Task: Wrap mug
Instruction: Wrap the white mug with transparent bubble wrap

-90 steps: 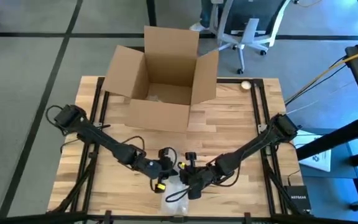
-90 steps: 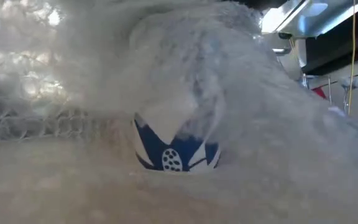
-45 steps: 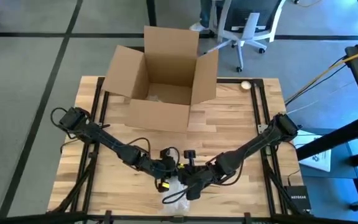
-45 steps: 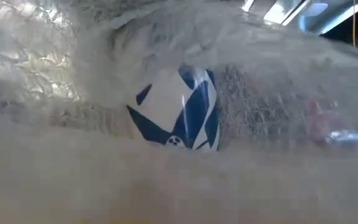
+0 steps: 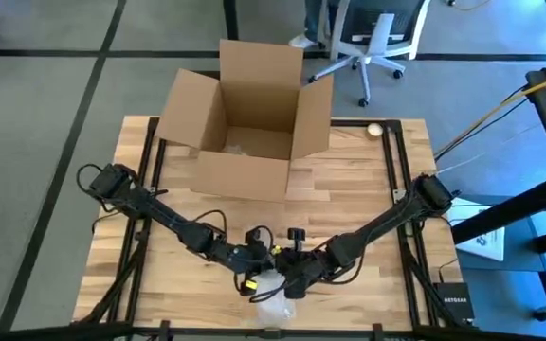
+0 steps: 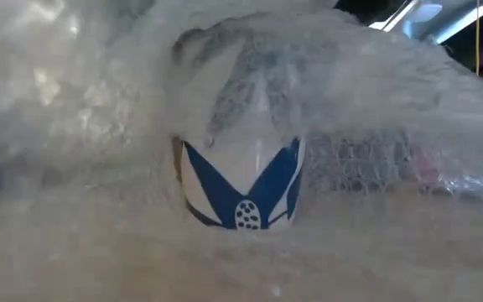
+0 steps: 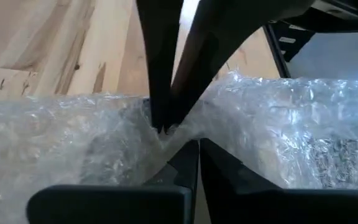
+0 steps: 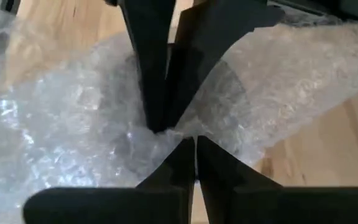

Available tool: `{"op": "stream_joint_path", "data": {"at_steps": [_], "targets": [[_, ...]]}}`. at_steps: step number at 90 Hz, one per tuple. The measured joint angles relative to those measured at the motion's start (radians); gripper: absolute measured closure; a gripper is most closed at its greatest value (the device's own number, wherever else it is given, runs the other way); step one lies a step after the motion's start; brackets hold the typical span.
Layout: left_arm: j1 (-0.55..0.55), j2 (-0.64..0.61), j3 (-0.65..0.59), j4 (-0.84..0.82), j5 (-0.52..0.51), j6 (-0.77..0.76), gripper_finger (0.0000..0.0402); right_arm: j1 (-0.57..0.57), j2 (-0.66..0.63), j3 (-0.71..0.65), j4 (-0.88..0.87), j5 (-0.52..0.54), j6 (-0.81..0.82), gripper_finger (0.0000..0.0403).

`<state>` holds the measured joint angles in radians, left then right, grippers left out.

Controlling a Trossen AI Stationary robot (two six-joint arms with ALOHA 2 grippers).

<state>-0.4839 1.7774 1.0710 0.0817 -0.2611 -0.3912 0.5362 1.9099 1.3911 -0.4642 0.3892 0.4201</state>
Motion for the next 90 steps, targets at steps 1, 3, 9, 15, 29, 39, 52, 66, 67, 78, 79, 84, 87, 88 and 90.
{"op": "stream_joint_path", "data": {"at_steps": [1,3,9,15,29,39,52,66,67,78,79,84,87,88,90], "targets": [[0.000,-0.002,0.002,-0.004,0.000,0.002,0.0401,0.000,0.000,0.000,0.001,0.000,0.000,0.0398],[-0.001,-0.006,0.004,-0.006,0.000,0.004,0.0401,0.000,0.000,0.000,0.003,-0.001,0.000,0.0398],[-0.003,-0.028,0.006,-0.014,0.004,0.011,0.0401,0.000,0.000,-0.001,0.001,-0.003,0.001,0.0398],[-0.004,-0.060,0.008,-0.037,0.004,0.011,0.0401,0.000,0.000,-0.002,0.001,-0.007,0.001,0.0398],[-0.012,-0.133,0.009,-0.096,0.001,-0.005,0.0401,0.000,0.000,-0.002,0.000,-0.008,0.002,0.0398],[-0.032,-0.156,0.010,-0.099,0.012,-0.006,0.0401,0.000,0.000,-0.002,0.001,-0.008,-0.002,0.0398],[-0.036,-0.114,0.010,-0.078,0.012,0.025,0.0401,0.000,0.000,-0.002,0.003,-0.008,-0.005,0.0398],[0.011,-0.023,0.010,-0.052,0.036,0.002,0.0401,0.000,0.000,-0.003,0.017,-0.005,-0.005,0.0398],[0.014,-0.017,0.010,-0.050,0.042,0.001,0.0401,0.000,0.000,-0.003,0.018,-0.006,-0.005,0.0398],[0.039,0.030,0.014,0.000,0.094,-0.018,0.0401,0.000,-0.001,-0.002,0.017,-0.008,-0.006,0.0398],[0.040,0.032,0.014,0.002,0.095,-0.020,0.0401,0.000,-0.001,0.000,0.014,-0.008,-0.006,0.0398],[0.045,0.039,0.015,0.005,0.095,-0.026,0.0401,0.000,-0.001,0.018,-0.012,-0.008,-0.006,0.0398],[0.047,0.039,0.015,0.003,0.094,-0.026,0.0401,0.000,-0.001,0.036,-0.038,-0.009,-0.009,0.0398],[0.048,0.039,0.015,0.002,0.094,-0.026,0.0401,0.000,-0.001,0.043,-0.048,-0.009,-0.010,0.0398],[0.049,0.040,0.015,-0.001,0.094,-0.026,0.0401,0.000,-0.001,0.058,-0.067,-0.011,-0.011,0.0398]]}}
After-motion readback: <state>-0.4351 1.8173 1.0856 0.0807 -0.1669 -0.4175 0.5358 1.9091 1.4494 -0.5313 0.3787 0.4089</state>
